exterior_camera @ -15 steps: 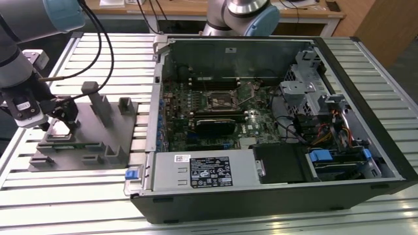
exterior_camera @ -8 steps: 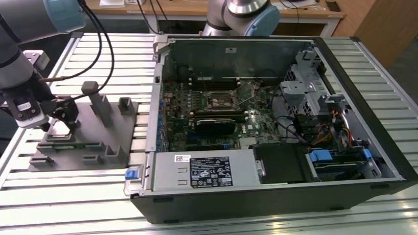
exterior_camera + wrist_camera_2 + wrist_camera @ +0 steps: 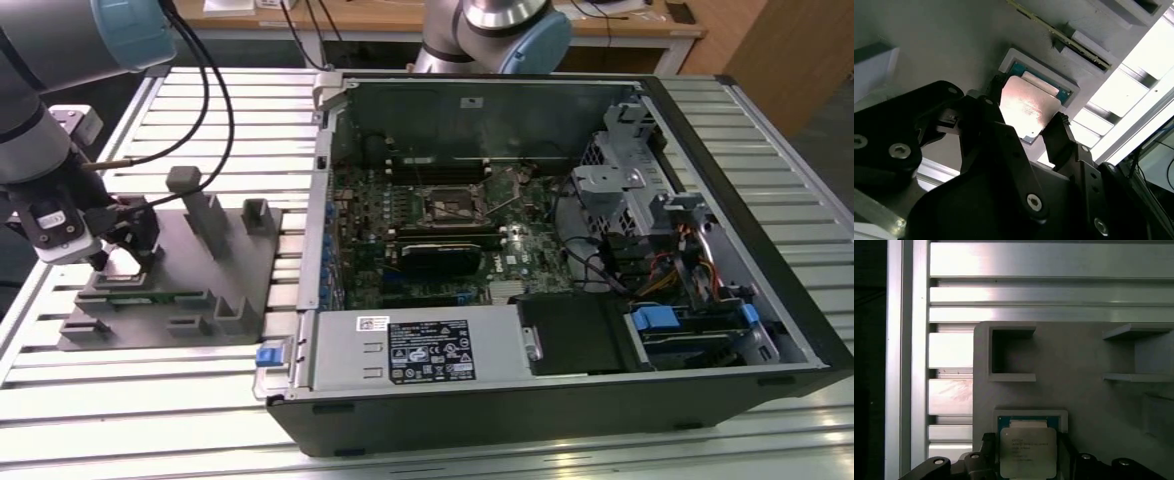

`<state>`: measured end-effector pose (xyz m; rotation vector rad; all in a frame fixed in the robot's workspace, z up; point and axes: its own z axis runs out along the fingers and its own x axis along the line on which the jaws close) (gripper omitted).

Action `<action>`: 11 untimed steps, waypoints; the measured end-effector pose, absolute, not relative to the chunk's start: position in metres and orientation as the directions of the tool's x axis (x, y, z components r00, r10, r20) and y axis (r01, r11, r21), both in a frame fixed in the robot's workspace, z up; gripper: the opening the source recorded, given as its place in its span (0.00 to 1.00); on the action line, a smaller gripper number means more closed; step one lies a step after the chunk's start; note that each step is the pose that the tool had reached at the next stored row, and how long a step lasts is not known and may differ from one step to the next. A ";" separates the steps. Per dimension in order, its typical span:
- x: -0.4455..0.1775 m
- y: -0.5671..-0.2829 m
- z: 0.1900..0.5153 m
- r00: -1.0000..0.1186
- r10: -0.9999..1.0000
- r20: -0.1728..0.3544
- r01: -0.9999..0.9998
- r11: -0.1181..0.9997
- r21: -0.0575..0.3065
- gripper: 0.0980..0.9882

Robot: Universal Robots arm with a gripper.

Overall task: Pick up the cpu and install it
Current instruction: 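Pick up the cpu and move it towards the insertion slot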

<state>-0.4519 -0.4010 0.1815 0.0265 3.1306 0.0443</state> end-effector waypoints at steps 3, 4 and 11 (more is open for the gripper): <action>-0.452 -0.401 0.181 -1.000 0.017 -0.010 0.017 0.999 0.028 0.56; -0.452 -0.401 0.181 -1.000 0.017 -0.010 0.017 0.999 0.028 0.56; -0.452 -0.401 0.183 -1.000 0.017 -0.010 0.017 0.999 0.028 0.50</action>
